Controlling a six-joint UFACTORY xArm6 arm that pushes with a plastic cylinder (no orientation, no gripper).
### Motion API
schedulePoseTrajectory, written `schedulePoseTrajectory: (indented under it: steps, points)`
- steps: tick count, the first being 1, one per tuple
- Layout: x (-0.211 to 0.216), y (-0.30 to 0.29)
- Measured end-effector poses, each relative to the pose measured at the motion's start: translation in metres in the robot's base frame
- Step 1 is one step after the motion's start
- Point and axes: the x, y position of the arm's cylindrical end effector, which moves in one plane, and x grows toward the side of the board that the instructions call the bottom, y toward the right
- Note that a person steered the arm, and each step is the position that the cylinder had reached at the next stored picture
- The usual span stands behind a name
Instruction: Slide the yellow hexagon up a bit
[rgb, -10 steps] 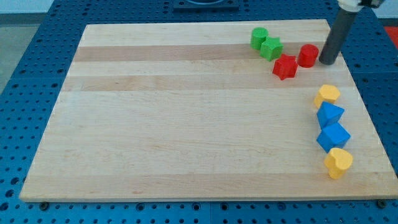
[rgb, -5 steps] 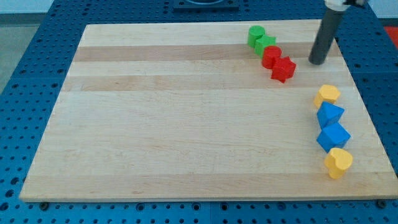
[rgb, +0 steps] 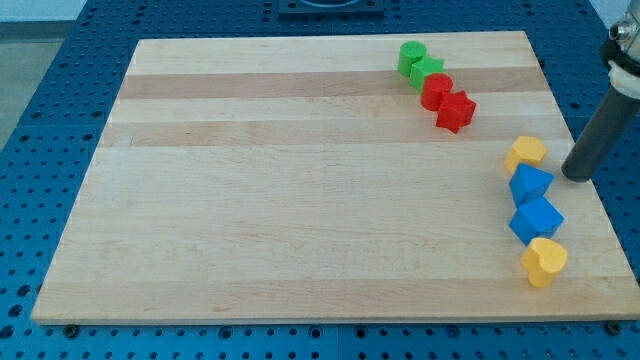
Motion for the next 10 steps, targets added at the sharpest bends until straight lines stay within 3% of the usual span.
schedulePoseTrajectory:
  steps: [3,6,8,10]
  points:
    - [0.001,-0.072]
    - [-0.054,-0.074]
    - [-0.054,-0.075]
    - [-0.026,-0.097]
